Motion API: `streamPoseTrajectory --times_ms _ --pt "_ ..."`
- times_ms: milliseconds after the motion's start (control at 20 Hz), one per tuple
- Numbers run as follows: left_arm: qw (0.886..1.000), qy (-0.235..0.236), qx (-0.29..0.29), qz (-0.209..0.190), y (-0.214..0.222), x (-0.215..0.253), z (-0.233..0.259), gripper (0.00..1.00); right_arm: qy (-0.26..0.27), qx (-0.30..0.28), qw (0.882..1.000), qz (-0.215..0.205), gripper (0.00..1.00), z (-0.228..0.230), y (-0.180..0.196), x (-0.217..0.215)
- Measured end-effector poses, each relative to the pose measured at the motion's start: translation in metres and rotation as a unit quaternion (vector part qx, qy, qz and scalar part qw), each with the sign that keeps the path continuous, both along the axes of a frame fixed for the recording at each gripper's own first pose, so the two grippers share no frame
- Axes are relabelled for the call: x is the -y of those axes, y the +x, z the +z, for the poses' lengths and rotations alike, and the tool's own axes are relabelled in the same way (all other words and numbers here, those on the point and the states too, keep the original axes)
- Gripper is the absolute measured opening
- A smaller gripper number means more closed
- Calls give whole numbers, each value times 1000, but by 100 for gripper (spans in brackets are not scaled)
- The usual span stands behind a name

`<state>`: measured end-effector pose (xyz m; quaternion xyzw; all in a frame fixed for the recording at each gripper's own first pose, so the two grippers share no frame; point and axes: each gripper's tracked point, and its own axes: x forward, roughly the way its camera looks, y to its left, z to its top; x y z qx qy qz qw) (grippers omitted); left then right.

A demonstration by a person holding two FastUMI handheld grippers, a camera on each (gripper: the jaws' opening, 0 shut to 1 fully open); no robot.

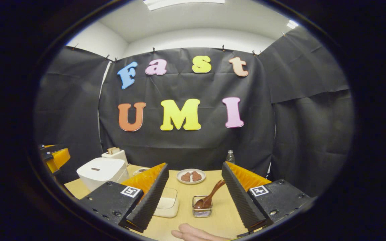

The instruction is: Close the left gripper, press the button to open the rice cooker; take a wooden spoon from the chopstick holder with the right hand, scoop a spoonful of rice and pour it into the rice cooker, then put the wooden spoon back into the chopstick holder.

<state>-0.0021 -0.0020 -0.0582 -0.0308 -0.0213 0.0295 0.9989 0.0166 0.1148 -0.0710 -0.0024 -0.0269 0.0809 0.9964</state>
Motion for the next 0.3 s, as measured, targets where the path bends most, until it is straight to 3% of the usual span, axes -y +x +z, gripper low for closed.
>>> streamPoseTrajectory --times_ms 300 --pt "1000 -9 -7 -10 2 0 -4 95 -6 12 1000 -1 100 6 1 -6"
